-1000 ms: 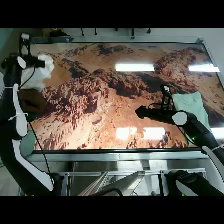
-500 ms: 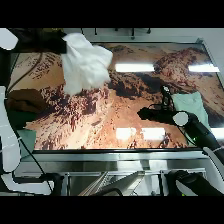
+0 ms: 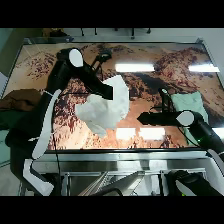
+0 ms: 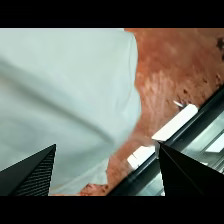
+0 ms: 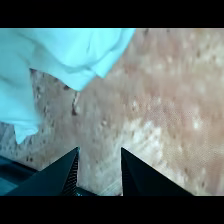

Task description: Fold the shirts.

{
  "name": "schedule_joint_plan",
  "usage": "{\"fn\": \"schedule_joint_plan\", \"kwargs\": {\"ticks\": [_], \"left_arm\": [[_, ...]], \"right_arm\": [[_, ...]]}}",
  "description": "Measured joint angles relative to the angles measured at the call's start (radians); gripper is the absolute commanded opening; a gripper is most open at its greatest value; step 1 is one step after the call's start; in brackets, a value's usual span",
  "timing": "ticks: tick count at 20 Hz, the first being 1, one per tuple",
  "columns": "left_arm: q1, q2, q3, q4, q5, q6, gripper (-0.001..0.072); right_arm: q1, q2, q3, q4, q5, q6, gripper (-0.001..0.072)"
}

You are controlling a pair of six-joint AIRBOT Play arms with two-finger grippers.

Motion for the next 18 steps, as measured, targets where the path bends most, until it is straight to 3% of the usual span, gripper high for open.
{"fn": "schedule_joint_plan", "kwargs": {"ticks": [1, 2, 5, 8, 13, 18], "left_arm": [[0.002, -0.008, 0.000, 0.001, -0.025, -0.009, 0.0690], [0.013, -0.008, 0.000, 0.000, -0.052, -0.021, 0.0690], [0.095, 0.029, -0.022, 0.003, -0.115, -0.084, 0.0690], [0.193, 0.161, -0.201, 0.035, -0.138, -0.117, 0.0690], [0.339, 0.373, -0.703, 0.109, 0.138, -0.097, 0.0690], [0.465, 0.373, -1.016, -0.074, 0.503, 0.045, 0.0689]], "right_arm": [[-0.018, 0.001, 0.023, 0.000, 0.017, 0.000, 0.0509], [-0.043, 0.000, 0.048, 0.000, 0.038, -0.003, 0.0534], [-0.129, -0.009, 0.102, -0.002, 0.098, -0.027, 0.0534], [-0.162, -0.030, 0.109, 0.008, 0.150, -0.045, 0.0534], [-0.087, -0.151, 0.039, 0.143, 0.137, -0.134, 0.0533], [0.055, -0.357, 0.011, 0.359, -0.014, -0.298, 0.0525]]}}
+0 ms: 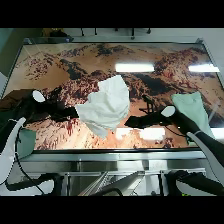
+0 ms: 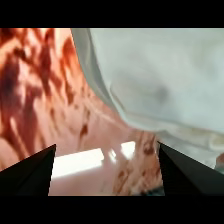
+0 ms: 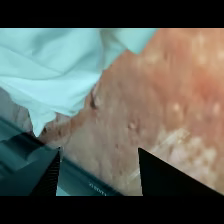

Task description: Fold the shirts.

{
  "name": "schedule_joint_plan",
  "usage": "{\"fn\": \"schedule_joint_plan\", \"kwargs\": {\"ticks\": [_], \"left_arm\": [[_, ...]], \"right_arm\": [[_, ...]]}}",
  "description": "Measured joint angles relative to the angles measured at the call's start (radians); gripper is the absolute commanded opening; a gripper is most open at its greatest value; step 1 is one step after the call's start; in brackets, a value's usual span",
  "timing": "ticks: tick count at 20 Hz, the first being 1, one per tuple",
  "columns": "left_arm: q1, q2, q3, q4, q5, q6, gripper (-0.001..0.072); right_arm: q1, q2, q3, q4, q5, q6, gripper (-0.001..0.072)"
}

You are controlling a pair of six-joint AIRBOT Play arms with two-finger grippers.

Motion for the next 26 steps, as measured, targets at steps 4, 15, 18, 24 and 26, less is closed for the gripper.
{"fn": "schedule_joint_plan", "kwargs": {"ticks": [4, 15, 18, 24, 26], "left_arm": [[0.031, -0.096, -0.039, -0.261, 0.163, 0.188, 0.0689], [0.041, -0.236, 0.163, -0.439, 0.071, 0.364, 0.0012], [0.041, -0.135, 0.245, -0.447, -0.016, 0.362, 0.0012], [0.079, 0.232, 0.563, -0.459, -0.151, 0.274, 0.0013], [0.103, 0.364, 0.697, -0.460, -0.153, 0.252, 0.0013]], "right_arm": [[0.061, -0.138, -0.005, 0.244, -0.099, -0.190, 0.0519], [0.115, -0.240, 0.028, 0.706, -0.090, -0.593, 0.0017], [0.082, -0.165, 0.085, 0.754, -0.052, -0.659, 0.0017], [-0.141, 0.157, 0.384, 0.782, 0.076, -0.678, 0.0016], [-0.225, 0.261, 0.530, 0.745, 0.112, -0.662, 0.0016]]}}
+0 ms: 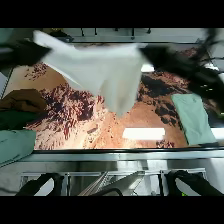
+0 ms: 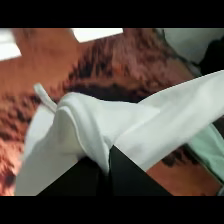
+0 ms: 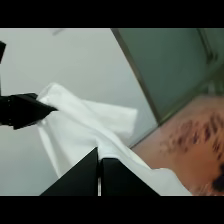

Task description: Fold the shirts.

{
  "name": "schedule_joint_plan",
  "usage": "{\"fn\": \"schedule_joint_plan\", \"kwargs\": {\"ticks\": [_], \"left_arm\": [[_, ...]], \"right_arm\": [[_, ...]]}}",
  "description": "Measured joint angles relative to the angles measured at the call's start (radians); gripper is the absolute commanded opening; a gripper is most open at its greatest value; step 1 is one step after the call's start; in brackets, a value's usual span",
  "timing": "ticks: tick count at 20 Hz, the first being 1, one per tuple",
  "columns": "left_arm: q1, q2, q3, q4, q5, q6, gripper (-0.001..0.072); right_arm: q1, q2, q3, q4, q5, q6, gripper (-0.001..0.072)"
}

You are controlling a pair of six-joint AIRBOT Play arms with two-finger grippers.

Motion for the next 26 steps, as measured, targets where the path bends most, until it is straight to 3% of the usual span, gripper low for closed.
{"fn": "schedule_joint_plan", "kwargs": {"ticks": [4, 8, 14, 18, 20, 21, 22, 23, 26], "left_arm": [[0.022, 0.211, 0.208, -0.004, 0.043, -0.021, 0.0013], [0.028, 0.304, 0.238, 0.004, 0.068, -0.037, 0.0013], [-0.016, 0.229, -0.096, 0.016, 0.043, -0.058, 0.0013], [-0.074, 0.037, -0.396, 0.056, 0.142, 0.006, 0.0013], [-0.076, -0.092, -0.507, 0.105, 0.220, 0.032, 0.0017], [-0.065, -0.161, -0.544, 0.120, 0.252, 0.046, 0.0213], [-0.048, -0.231, -0.564, 0.129, 0.278, 0.059, 0.0711], [-0.027, -0.292, -0.567, 0.137, 0.298, 0.068, 0.0679], [0.051, -0.443, -0.491, 0.148, 0.286, 0.078, 0.0679]], "right_arm": [[-0.107, 0.132, 0.253, -0.151, 0.031, 0.060, 0.0017], [-0.142, 0.147, 0.346, -0.235, 0.071, 0.100, 0.0017], [-0.116, -0.110, 0.341, -0.280, 0.214, 0.195, 0.0018], [-0.005, -0.426, 0.309, -0.307, 0.214, 0.172, 0.0025], [0.052, -0.613, 0.303, -0.325, 0.150, 0.134, 0.0312], [0.069, -0.689, 0.304, -0.330, 0.119, 0.117, 0.0333], [0.082, -0.762, 0.308, -0.332, 0.093, 0.108, 0.0333], [0.087, -0.813, 0.311, -0.339, 0.077, 0.098, 0.0333], [0.055, -0.858, 0.321, -0.348, 0.088, 0.114, 0.0333]]}}
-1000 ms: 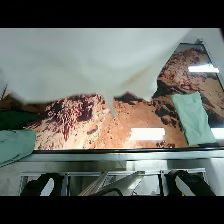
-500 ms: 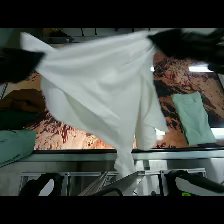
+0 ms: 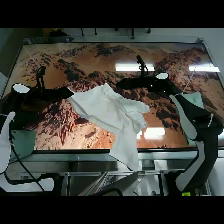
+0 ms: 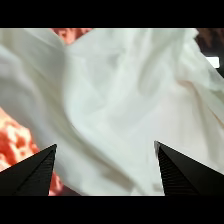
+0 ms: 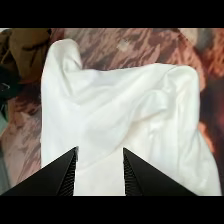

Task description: Fold the shirts.

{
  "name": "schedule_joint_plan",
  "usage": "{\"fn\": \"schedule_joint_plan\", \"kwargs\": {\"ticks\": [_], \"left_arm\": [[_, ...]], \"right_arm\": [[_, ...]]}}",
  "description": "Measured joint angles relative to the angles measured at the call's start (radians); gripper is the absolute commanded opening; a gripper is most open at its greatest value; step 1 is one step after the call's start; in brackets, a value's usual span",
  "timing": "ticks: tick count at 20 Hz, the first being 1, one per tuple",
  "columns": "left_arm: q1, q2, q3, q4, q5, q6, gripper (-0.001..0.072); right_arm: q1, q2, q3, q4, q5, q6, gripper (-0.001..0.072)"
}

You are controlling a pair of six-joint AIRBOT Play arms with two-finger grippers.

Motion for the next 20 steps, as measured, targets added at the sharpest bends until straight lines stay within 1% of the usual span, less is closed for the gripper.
{"fn": "schedule_joint_plan", "kwargs": {"ticks": [1, 3, 6, 7, 8, 9, 11, 14, 16, 17, 20], "left_arm": [[0.026, -0.037, 0.040, 0.004, -0.020, 0.001, 0.0679], [0.075, -0.094, 0.124, 0.010, -0.070, 0.004, 0.0679], [0.134, -0.140, 0.196, 0.018, -0.150, 0.008, 0.0678], [0.146, -0.147, 0.201, 0.018, -0.166, 0.008, 0.0678], [0.156, -0.153, 0.196, 0.018, -0.178, 0.008, 0.0678], [0.160, -0.157, 0.182, 0.019, -0.185, 0.008, 0.0678], [0.157, -0.163, 0.132, 0.022, -0.179, 0.008, 0.0678], [0.117, -0.167, 0.047, 0.020, -0.142, 0.018, 0.0678], [0.078, -0.168, 0.002, 0.016, -0.115, 0.029, 0.0677], [0.056, -0.169, -0.013, 0.016, -0.104, 0.036, 0.0655], [-0.013, -0.169, -0.035, 0.011, -0.056, 0.049, 0.0649]], "right_arm": [[-0.026, 0.014, 0.001, -0.021, 0.023, 0.032, 0.0333], [-0.095, 0.076, 0.001, -0.098, 0.096, 0.127, 0.0335], [-0.185, 0.211, -0.062, -0.304, 0.206, 0.295, 0.0346], [-0.202, 0.263, -0.109, -0.362, 0.230, 0.338, 0.0422], [-0.216, 0.323, -0.175, -0.421, 0.250, 0.378, 0.0541], [-0.225, 0.378, -0.249, -0.469, 0.257, 0.413, 0.0596], [-0.236, 0.494, -0.431, -0.531, 0.251, 0.470, 0.0597], [-0.233, 0.626, -0.707, -0.567, 0.175, 0.513, 0.0597], [-0.214, 0.669, -0.846, -0.553, 0.116, 0.525, 0.0597], [-0.196, 0.678, -0.895, -0.541, 0.089, 0.526, 0.0597], [-0.120, 0.669, -0.982, -0.508, -0.011, 0.523, 0.0597]]}}
